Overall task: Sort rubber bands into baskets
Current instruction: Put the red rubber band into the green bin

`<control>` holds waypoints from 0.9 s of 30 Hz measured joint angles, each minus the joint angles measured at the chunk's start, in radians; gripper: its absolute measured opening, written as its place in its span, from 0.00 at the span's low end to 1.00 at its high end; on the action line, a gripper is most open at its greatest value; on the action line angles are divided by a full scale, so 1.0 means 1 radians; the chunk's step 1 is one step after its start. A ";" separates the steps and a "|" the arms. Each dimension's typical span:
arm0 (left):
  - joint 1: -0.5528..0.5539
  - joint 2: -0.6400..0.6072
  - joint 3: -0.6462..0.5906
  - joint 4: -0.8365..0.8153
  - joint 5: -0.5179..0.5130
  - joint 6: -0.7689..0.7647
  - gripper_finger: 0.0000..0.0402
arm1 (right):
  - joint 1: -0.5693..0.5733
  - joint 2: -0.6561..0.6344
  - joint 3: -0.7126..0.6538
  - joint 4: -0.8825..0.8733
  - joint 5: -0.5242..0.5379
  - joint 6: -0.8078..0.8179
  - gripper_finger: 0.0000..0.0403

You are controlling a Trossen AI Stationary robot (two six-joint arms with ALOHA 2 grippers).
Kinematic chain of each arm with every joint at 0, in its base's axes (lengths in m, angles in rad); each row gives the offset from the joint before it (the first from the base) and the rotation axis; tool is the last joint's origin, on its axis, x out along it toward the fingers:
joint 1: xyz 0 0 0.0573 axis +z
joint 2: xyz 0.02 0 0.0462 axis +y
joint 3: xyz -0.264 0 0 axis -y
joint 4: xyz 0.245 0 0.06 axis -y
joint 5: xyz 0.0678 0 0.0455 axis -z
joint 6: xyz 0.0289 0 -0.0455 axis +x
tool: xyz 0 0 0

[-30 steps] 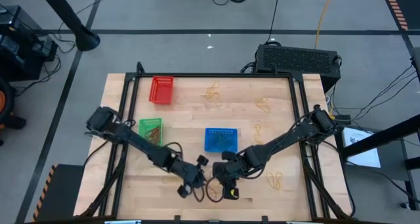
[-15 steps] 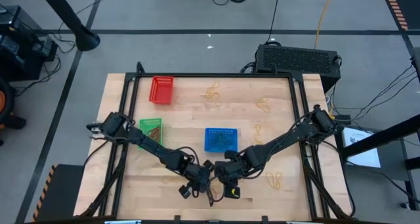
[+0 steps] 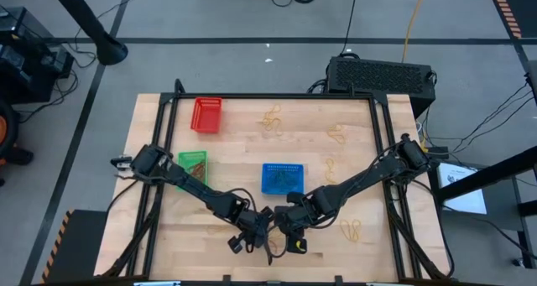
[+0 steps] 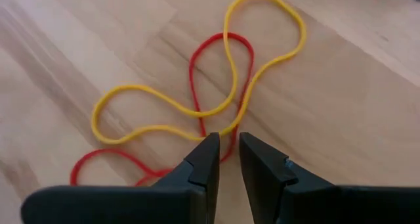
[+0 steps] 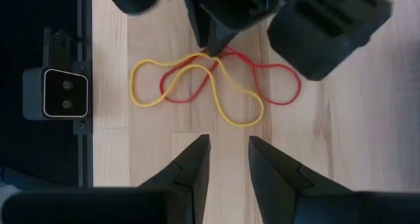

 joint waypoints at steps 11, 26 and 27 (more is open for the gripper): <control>0.020 0.023 0.002 -0.002 0.053 -0.009 0.16 | 0.000 0.000 -0.001 0.006 0.004 -0.004 0.24; 0.012 -0.111 -0.004 -0.081 0.026 -0.062 0.01 | 0.000 0.000 -0.001 0.005 0.003 -0.004 0.24; 0.007 -0.133 -0.004 -0.088 0.017 -0.063 0.01 | 0.000 0.000 -0.001 0.003 0.003 -0.004 0.24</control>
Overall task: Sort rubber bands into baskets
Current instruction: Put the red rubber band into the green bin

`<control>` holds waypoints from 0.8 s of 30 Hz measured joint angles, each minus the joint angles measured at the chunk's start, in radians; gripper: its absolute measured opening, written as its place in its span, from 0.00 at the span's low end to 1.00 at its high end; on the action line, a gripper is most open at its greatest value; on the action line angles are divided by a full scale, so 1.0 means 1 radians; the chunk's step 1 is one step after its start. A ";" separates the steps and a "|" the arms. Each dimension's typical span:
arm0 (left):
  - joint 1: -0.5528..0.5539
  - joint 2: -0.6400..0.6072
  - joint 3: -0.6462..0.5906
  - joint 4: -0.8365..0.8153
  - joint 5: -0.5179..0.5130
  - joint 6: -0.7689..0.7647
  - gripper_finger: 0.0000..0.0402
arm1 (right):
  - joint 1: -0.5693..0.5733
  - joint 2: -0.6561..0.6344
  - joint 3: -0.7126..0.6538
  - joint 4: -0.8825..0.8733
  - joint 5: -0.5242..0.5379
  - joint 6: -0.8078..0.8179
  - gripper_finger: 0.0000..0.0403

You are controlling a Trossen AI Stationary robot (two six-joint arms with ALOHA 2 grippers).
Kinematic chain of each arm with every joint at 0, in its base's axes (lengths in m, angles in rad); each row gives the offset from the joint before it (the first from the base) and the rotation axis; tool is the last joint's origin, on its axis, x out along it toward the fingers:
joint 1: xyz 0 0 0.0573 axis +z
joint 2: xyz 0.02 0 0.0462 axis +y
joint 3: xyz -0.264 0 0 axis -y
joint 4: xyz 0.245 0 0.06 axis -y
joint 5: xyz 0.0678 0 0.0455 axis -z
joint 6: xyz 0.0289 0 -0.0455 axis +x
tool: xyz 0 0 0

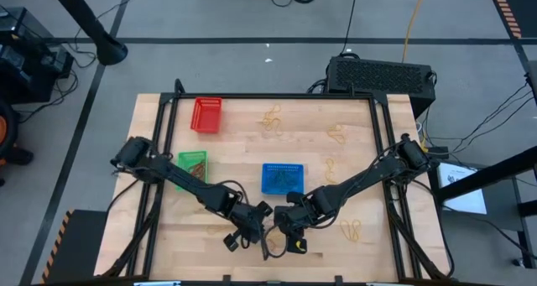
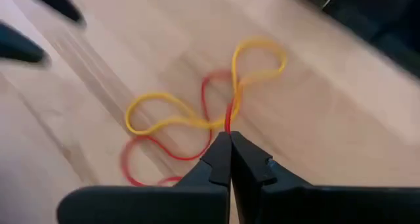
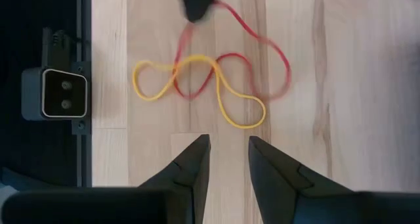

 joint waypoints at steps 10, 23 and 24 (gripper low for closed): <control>-0.057 -0.219 0.002 -0.043 -0.036 -0.001 0.00 | 0.000 0.000 0.000 -0.005 -0.001 0.001 0.24; -0.090 -0.505 0.003 -0.434 -0.348 -0.254 0.00 | 0.000 0.000 0.000 -0.004 -0.002 0.006 0.24; -0.090 -0.529 0.002 -0.491 -0.382 -0.291 0.00 | 0.000 0.000 0.000 -0.003 0.000 0.003 0.24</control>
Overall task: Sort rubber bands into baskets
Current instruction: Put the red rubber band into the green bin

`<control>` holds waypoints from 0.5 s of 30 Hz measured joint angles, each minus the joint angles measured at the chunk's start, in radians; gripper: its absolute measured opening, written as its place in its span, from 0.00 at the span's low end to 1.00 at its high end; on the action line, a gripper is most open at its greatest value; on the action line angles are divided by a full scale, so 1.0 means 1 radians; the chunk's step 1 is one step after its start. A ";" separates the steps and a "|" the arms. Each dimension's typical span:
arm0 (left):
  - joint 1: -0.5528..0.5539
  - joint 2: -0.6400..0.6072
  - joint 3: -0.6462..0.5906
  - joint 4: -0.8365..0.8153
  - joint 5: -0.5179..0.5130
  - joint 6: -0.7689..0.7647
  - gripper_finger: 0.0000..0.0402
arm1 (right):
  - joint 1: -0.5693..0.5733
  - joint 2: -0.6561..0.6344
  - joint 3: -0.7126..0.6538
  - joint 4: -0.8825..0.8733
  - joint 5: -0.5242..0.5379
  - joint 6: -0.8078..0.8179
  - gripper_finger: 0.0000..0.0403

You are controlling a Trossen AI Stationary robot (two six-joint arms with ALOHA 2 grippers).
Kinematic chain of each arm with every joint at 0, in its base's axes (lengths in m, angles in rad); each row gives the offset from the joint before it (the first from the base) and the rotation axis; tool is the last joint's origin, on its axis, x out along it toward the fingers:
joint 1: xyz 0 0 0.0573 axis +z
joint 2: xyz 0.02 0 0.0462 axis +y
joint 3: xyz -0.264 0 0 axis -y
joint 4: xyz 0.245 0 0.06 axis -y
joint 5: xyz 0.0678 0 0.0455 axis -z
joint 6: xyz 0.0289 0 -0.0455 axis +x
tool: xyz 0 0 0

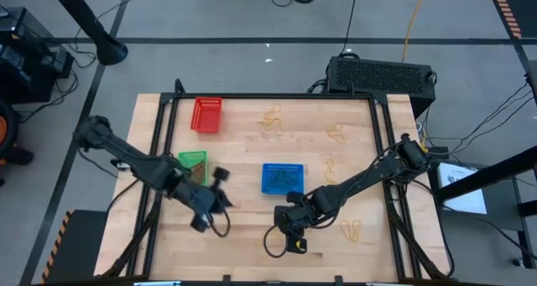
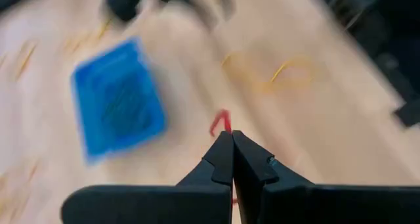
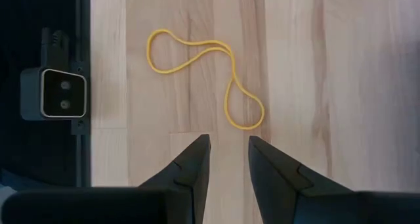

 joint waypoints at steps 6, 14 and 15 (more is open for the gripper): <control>0.021 -0.110 0.000 -0.348 -0.172 -0.258 0.00 | -0.007 0.000 0.000 0.021 0.062 -0.047 0.24; 0.053 -0.152 -0.009 -0.749 -0.254 -0.627 0.00 | -0.021 0.000 0.000 0.036 0.074 -0.052 0.24; 0.059 -0.153 -0.016 -0.779 -0.256 -0.659 0.00 | -0.021 0.000 0.000 0.036 0.074 -0.052 0.24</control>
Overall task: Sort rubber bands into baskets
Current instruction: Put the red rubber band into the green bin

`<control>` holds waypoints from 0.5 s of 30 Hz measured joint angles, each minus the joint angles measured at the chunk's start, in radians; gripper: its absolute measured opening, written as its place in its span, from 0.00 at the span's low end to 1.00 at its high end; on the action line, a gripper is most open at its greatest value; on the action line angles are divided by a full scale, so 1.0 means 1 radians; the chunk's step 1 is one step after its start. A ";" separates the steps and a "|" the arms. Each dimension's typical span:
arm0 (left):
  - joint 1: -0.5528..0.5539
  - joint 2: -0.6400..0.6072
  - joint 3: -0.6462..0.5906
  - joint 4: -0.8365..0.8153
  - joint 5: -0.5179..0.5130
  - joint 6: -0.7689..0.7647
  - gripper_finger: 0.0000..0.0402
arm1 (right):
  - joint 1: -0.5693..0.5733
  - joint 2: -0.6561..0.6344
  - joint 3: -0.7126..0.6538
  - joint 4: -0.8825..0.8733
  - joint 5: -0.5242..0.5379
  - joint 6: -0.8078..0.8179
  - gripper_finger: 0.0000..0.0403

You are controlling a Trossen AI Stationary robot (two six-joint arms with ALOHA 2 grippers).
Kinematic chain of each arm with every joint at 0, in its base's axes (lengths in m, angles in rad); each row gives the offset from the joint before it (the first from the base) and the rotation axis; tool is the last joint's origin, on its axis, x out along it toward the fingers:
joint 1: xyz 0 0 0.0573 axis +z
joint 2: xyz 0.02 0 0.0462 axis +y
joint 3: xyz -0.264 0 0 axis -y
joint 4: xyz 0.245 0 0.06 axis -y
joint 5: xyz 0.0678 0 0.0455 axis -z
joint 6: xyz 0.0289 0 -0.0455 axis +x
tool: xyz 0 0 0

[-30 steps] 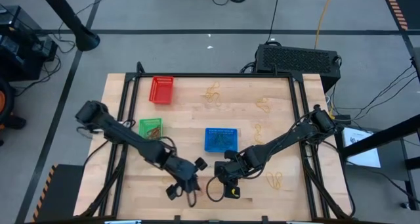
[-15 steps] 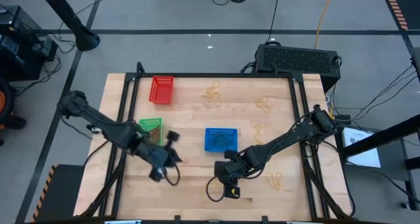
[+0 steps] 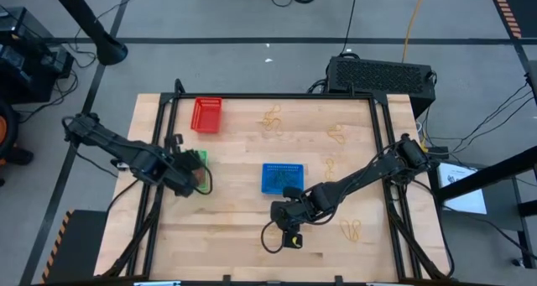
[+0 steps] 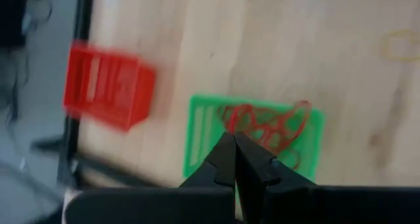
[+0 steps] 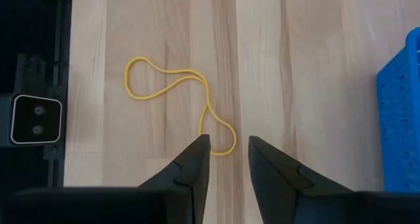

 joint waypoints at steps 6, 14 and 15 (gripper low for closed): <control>0.032 0.000 -0.051 -0.051 -0.001 -0.069 0.00 | 0.000 0.000 0.000 0.007 0.000 0.000 0.24; 0.075 0.001 -0.110 -0.058 0.009 -0.068 0.00 | 0.001 0.000 0.000 0.026 0.000 0.008 0.24; 0.077 0.000 -0.115 -0.055 0.015 -0.068 0.00 | 0.001 0.000 0.000 0.027 0.000 0.008 0.24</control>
